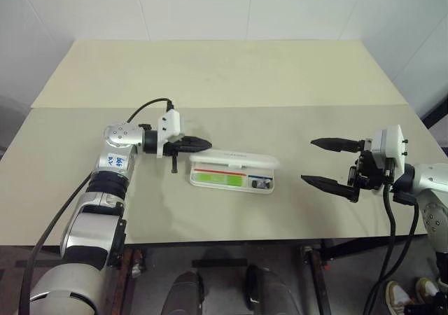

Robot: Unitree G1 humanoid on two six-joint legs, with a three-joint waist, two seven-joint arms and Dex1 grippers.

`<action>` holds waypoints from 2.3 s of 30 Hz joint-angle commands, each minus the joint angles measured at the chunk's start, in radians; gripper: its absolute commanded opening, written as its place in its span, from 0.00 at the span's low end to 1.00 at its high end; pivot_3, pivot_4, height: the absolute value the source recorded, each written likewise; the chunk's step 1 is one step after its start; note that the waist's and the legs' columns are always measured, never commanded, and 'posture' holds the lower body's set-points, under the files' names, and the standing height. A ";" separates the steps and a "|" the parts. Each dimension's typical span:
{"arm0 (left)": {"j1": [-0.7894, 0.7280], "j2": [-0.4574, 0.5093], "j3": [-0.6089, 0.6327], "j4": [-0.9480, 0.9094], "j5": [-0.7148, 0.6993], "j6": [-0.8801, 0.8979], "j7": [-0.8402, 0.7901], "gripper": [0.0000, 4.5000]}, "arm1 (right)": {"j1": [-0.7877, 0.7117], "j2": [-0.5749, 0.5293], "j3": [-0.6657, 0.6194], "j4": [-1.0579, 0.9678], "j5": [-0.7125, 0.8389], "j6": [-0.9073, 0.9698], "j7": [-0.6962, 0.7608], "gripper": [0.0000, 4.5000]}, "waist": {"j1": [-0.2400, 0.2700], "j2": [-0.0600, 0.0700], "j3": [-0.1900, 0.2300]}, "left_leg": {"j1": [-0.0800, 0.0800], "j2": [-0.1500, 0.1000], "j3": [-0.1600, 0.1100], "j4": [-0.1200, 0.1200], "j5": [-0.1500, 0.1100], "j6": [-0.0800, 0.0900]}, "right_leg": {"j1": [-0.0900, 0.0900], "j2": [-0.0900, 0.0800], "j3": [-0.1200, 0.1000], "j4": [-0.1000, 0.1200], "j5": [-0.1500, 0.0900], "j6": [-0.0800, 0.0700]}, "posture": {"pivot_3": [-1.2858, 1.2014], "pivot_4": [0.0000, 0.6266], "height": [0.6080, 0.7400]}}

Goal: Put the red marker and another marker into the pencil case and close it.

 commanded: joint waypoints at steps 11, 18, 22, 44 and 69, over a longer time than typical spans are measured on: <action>0.094 -0.038 -0.168 -0.152 0.126 0.155 0.087 0.01 | 0.010 0.031 -0.001 -0.107 0.026 0.020 -0.059 1.00 | -0.001 0.001 0.000 | 0.004 0.000 -0.001 0.001 0.000 0.000 | 0.005 0.000 0.000 0.000 0.000 -0.001 | 0.52 0.24 1.00; 0.116 -0.031 -0.203 -0.189 0.137 0.220 0.098 0.01 | 0.028 0.038 0.000 -0.140 0.034 0.029 -0.085 1.00 | -0.001 0.001 -0.002 | 0.010 0.001 0.000 0.000 0.000 0.000 | 0.009 0.000 0.001 -0.001 -0.002 -0.003 | 0.52 0.24 1.00; 0.132 -0.023 -0.197 -0.239 0.118 0.267 0.092 0.01 | 0.019 0.040 0.009 -0.129 0.032 0.032 -0.084 1.00 | -0.001 0.001 -0.002 | 0.011 0.001 0.001 -0.001 0.000 0.000 | 0.010 0.000 0.001 -0.001 -0.002 -0.004 | 0.52 0.24 1.00; 0.443 0.175 0.256 -0.626 -0.303 0.501 0.111 0.14 | -0.068 0.008 0.018 0.056 0.000 -0.013 0.009 1.00 | -0.017 0.001 -0.001 | 0.009 0.003 0.001 -0.005 -0.001 -0.002 | 0.005 0.000 0.000 -0.001 -0.002 -0.004 | 0.52 0.24 1.00; 0.595 0.220 0.325 -0.837 -0.355 0.441 0.274 0.99 | -0.093 -0.004 0.007 0.282 -0.072 -0.189 0.102 1.00 | -0.012 0.001 -0.001 | 0.010 0.006 0.003 -0.006 -0.003 -0.004 | 0.005 0.002 0.000 -0.002 -0.004 -0.006 | 0.52 0.24 1.00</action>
